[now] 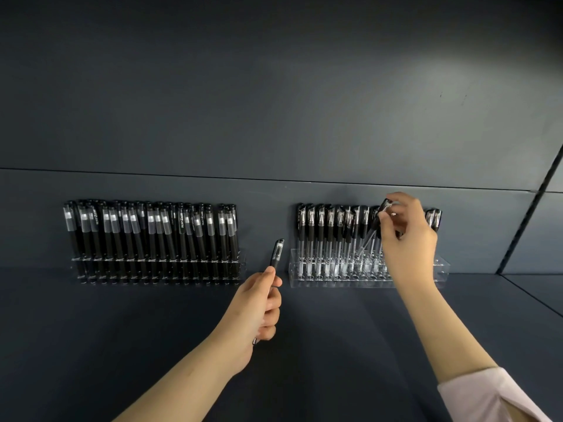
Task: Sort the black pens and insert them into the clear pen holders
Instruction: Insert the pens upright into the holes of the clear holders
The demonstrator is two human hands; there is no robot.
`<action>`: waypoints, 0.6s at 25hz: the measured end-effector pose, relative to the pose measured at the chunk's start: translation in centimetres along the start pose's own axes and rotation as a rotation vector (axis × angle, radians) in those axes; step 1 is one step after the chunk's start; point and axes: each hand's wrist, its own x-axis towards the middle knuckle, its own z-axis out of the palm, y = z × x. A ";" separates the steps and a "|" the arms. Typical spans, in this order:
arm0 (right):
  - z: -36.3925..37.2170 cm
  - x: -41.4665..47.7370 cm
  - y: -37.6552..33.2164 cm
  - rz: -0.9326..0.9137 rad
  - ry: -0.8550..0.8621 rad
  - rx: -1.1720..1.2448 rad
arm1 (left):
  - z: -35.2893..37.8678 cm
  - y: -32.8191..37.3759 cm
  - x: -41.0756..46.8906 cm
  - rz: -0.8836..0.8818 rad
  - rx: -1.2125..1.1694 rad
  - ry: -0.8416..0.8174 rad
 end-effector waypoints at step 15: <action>1.7 -0.3 0.5 -0.106 -0.157 -0.149 | 0.5 -0.5 -0.3 0.121 0.125 0.035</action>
